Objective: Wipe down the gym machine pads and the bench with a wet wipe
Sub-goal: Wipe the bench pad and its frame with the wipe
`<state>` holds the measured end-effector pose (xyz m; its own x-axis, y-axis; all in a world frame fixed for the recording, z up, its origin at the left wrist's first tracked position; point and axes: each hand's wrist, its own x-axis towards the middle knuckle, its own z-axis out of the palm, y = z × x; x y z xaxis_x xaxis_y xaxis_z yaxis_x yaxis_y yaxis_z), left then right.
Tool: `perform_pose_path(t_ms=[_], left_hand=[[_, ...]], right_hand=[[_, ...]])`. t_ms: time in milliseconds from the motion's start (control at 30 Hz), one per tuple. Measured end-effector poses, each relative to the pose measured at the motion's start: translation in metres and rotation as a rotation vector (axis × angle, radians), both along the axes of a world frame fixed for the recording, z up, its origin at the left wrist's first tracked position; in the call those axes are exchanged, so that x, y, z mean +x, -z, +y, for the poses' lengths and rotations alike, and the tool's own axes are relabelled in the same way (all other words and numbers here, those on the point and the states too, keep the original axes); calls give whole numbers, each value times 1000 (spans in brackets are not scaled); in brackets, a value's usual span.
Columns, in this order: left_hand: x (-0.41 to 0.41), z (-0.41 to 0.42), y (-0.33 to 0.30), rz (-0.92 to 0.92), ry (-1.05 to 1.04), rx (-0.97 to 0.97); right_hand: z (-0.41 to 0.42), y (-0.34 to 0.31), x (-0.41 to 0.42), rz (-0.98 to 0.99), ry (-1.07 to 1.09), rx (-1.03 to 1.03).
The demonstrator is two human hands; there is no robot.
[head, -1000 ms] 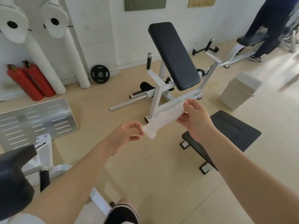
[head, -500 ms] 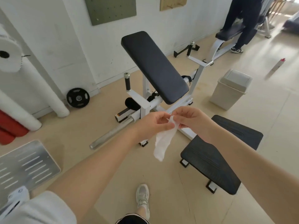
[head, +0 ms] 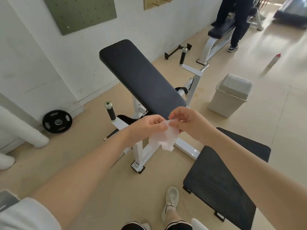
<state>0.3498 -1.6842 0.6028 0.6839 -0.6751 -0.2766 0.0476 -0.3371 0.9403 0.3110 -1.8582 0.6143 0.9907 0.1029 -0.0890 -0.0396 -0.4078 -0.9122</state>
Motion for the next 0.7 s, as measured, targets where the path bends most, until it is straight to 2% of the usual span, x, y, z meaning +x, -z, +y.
perform_pose_path(t_ms=[67,133,200,233,300,367,467,567,633,700], left_hand=[[25,-21,-3,-27,-32,41],[48,-40,-7,-47,-54,18],[73,-53,-9,-76,-109,-34],[86,-58,-9,-96,-142,-51],[113,-65,-6,-114,-218,-69],[136,-71,1,-122,-275,-55],[167,-75,15,-162,-336,19],[202,-78,28,-129,-402,62],[228,-85,36,-60,-410,34],[257,-95,46,-36,-430,41]], right_hand=[[-10,-1,30,-12,-10,32],[-26,-2,57,32,32,229],[-46,6,80,162,-1,437],[-55,12,89,213,-64,441],[-69,26,109,262,-195,250],[-80,34,131,256,-188,131],[-103,44,167,272,-107,169],[-129,49,207,333,-156,178],[-146,54,235,373,-157,249],[-154,59,264,413,-72,346]])
